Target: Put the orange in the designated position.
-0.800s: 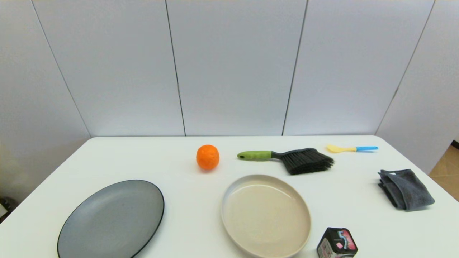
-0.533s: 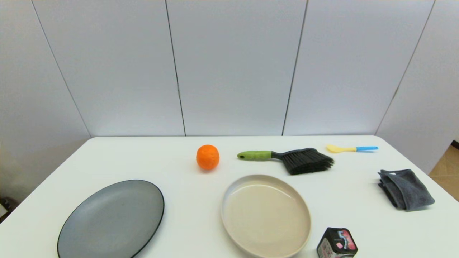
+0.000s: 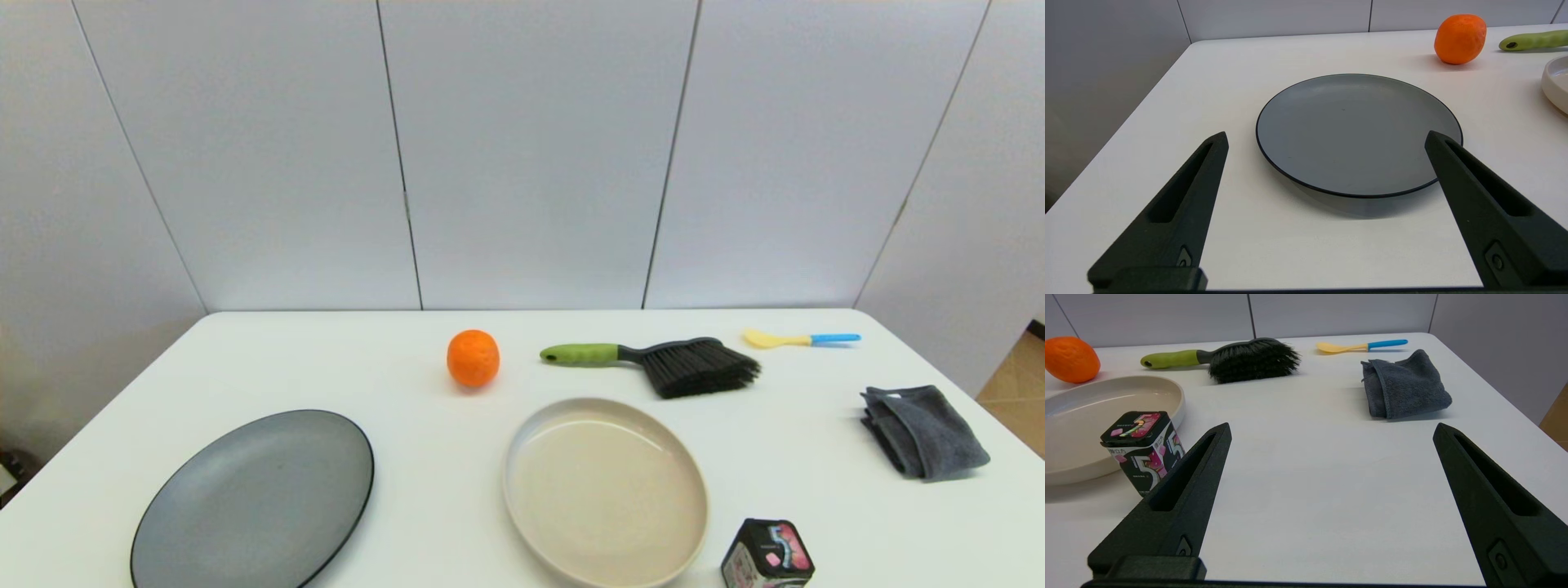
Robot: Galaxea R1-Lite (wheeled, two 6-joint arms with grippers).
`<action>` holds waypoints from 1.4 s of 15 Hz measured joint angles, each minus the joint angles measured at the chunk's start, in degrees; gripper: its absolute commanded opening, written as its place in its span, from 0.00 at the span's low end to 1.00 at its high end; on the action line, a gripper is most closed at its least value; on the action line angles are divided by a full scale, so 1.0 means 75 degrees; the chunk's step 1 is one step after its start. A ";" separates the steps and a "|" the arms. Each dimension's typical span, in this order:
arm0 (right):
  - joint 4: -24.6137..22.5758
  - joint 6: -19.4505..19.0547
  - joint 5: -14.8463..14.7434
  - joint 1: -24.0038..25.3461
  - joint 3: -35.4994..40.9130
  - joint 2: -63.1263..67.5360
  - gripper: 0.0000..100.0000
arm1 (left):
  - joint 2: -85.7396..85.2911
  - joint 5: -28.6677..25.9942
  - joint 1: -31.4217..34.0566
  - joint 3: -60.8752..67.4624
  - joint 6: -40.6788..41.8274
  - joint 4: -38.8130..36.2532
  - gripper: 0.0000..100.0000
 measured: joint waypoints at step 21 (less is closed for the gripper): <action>0.0000 -0.0003 0.0000 0.0000 0.0000 0.0000 1.00 | 0.2082 -0.1018 -0.0236 -0.5692 0.0076 0.1630 1.00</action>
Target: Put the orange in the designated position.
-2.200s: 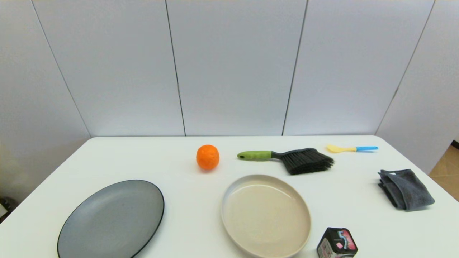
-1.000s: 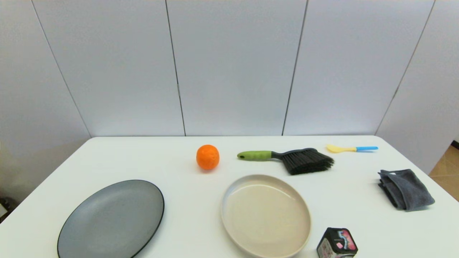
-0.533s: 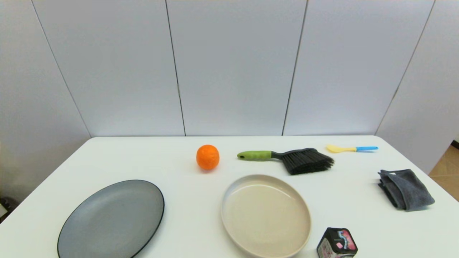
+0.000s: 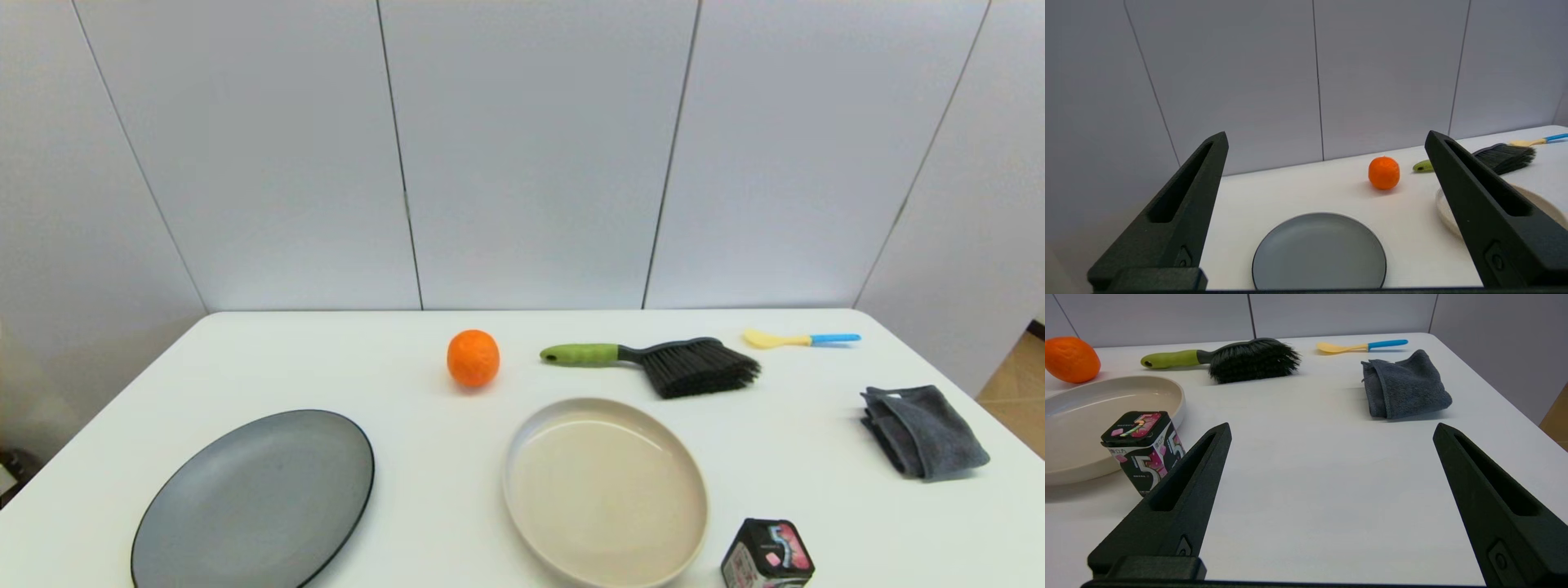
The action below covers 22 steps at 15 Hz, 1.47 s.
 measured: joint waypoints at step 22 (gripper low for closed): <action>0.0000 0.0003 0.0000 0.0000 0.0000 0.0000 1.00 | 1.0115 -0.0613 -0.2560 -0.3977 0.0710 -0.0015 1.00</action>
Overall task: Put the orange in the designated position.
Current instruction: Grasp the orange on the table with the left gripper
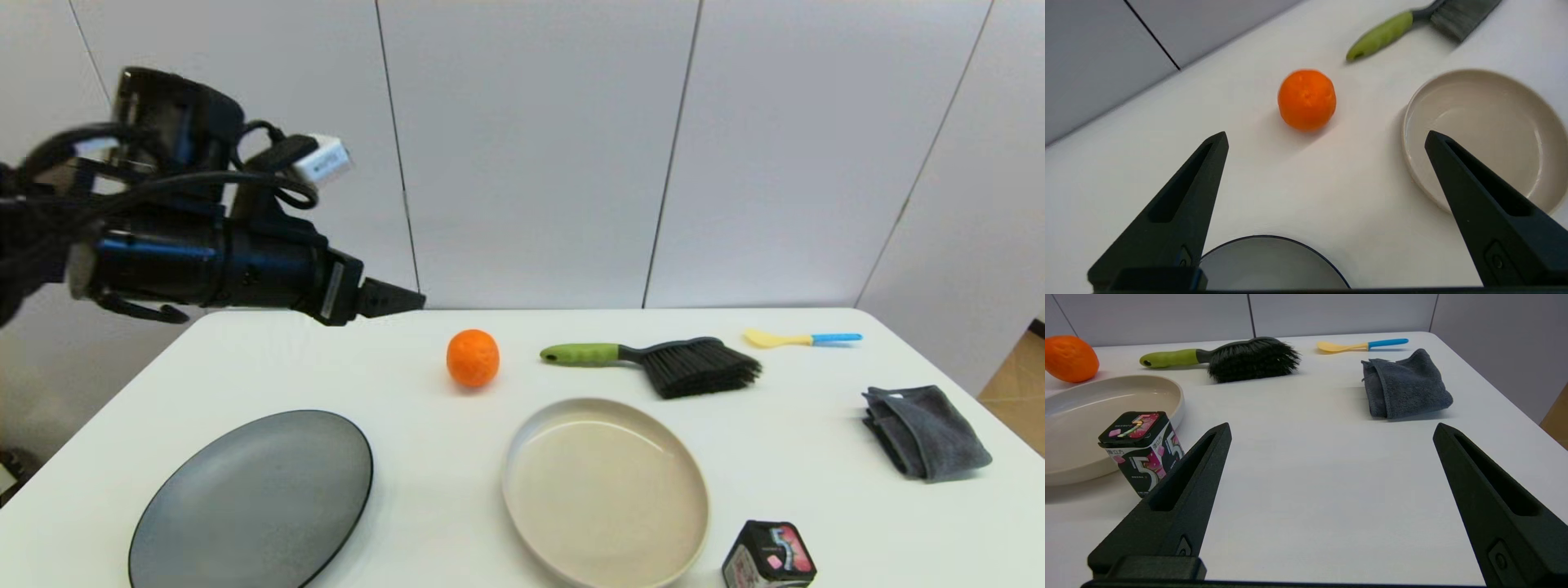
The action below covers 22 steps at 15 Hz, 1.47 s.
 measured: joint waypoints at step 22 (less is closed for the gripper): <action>0.0000 -0.0003 0.0003 0.0000 0.0000 0.0000 1.00 | 0.4582 0.0015 -0.0328 -0.2968 -0.0883 0.0049 1.00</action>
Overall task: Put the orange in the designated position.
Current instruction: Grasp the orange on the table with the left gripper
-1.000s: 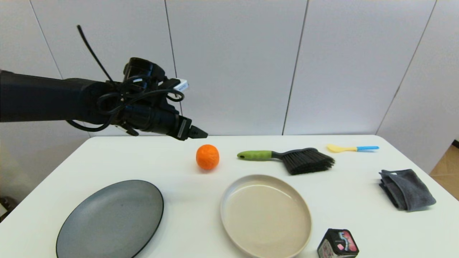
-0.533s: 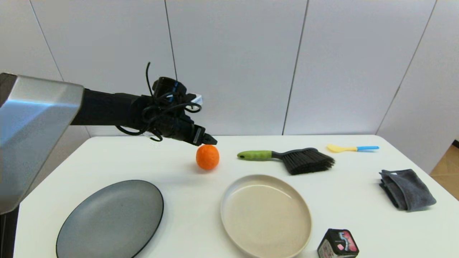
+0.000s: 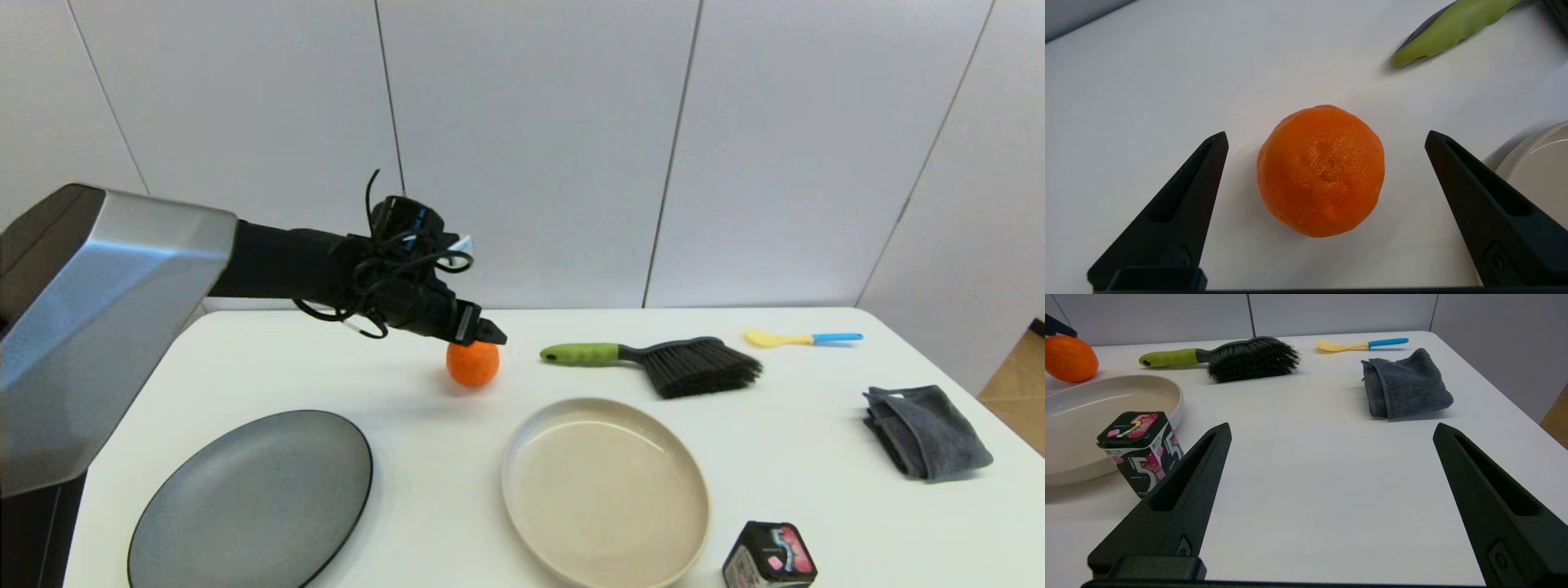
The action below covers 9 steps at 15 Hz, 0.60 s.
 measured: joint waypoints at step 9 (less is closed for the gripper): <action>0.0000 0.0003 0.0000 0.0000 -0.0003 0.0000 1.00 | 0.0218 0.0024 -0.0023 0.0140 -0.0005 0.0122 1.00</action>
